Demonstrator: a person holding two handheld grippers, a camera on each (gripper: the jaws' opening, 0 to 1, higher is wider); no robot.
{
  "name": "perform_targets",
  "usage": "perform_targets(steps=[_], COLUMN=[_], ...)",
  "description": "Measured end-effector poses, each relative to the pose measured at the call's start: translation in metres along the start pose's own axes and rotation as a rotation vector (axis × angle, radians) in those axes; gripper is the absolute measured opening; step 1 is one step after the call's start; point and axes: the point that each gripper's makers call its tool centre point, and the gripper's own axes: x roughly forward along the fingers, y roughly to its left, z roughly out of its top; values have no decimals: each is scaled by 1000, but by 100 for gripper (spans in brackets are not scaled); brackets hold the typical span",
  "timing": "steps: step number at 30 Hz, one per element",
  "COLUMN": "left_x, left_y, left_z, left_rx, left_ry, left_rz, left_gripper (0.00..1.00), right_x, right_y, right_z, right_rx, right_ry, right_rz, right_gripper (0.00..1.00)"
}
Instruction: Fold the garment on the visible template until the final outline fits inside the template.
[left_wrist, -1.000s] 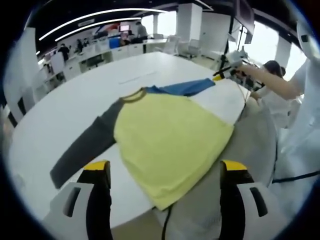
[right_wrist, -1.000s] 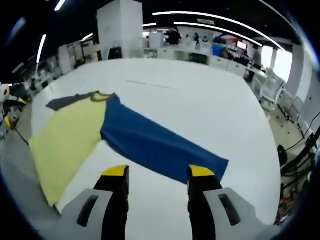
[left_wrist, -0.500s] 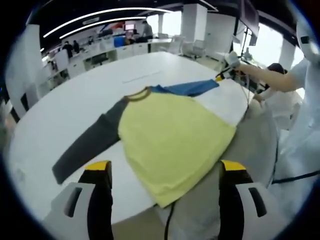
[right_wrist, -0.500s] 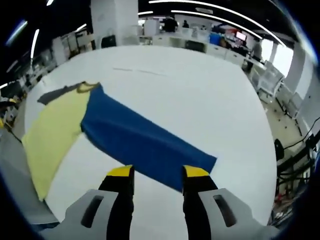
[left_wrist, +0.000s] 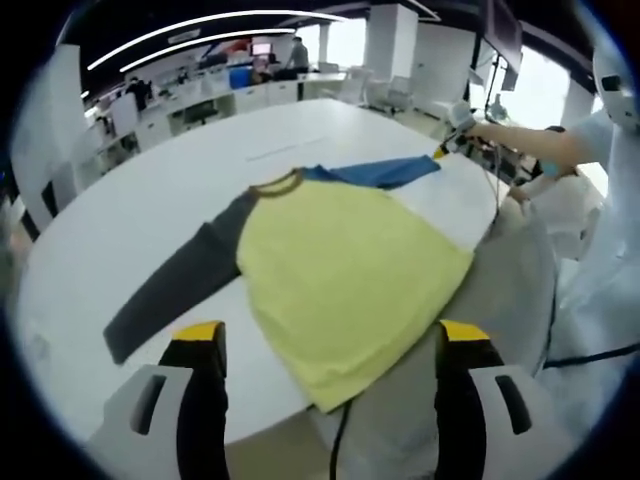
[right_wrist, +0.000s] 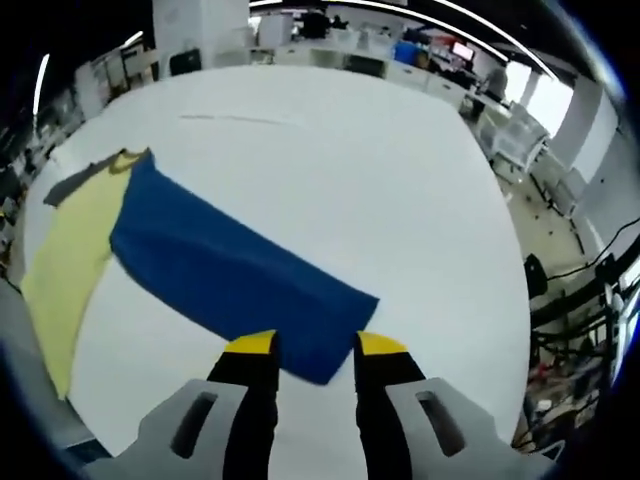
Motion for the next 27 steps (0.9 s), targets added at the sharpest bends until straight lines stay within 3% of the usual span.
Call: perform_targets(steps=[9, 14, 19, 23, 24, 27], left_x=[2, 3, 2, 1, 1, 1], left_y=[1, 0, -2, -7, -8, -10], left_z=[0, 1, 2, 2, 1, -1], left_rx=[-4, -2, -7, -14, -16, -17], left_ry=[10, 13, 20, 22, 26, 38], left_rz=[5, 4, 9, 14, 13, 16], left_gripper=[83, 83, 82, 82, 82, 82], right_x=[9, 16, 25, 25, 27, 29], right_y=[-11, -19, -22, -12, -18, -20], right_z=[-16, -23, -21, -25, -28, -22], right_rx=[66, 159, 178, 188, 158, 189], right_ry=[46, 56, 74, 103, 118, 118], right_rz=[-1, -5, -7, 17, -5, 7], right_gripper=[24, 21, 19, 19, 17, 18])
